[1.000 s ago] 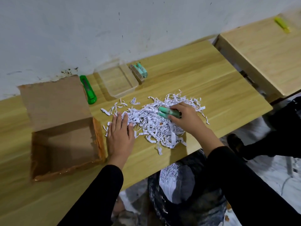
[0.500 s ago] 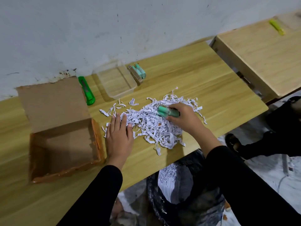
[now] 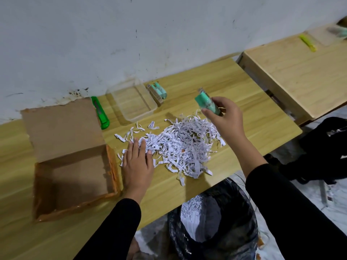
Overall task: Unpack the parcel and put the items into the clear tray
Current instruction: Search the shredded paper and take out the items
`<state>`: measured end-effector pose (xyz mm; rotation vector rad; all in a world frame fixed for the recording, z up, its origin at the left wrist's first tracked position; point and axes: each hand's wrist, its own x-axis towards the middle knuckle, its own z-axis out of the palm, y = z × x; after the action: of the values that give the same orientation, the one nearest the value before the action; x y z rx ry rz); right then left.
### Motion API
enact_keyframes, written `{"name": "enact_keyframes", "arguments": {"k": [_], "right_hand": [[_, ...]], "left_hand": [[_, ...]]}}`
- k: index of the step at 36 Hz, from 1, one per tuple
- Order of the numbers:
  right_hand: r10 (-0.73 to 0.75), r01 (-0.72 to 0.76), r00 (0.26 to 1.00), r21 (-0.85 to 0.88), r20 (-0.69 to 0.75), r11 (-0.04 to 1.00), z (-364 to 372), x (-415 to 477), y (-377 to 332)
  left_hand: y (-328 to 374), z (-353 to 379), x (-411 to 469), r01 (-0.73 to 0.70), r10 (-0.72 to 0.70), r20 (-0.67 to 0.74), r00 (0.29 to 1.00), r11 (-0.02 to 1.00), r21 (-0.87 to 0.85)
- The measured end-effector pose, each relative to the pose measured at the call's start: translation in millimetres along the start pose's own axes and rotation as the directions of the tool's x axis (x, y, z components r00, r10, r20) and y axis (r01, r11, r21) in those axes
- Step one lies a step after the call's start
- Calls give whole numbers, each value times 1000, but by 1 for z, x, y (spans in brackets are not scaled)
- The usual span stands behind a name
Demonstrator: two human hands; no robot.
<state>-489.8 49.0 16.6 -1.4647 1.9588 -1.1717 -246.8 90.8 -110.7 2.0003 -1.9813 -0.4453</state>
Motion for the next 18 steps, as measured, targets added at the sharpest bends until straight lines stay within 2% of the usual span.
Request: {"name": "enact_keyframes", "arguments": {"k": [11,18], "right_hand": [[28,-33,998,83,59,996,49,49,-20],[132,-127,983,-46,129,991,98,83,-7]], "left_hand": [[3,-2,0,5,-5,-20,1000,1000,13],[2,-1,1,6,-6,-10,1000,999,38]]}}
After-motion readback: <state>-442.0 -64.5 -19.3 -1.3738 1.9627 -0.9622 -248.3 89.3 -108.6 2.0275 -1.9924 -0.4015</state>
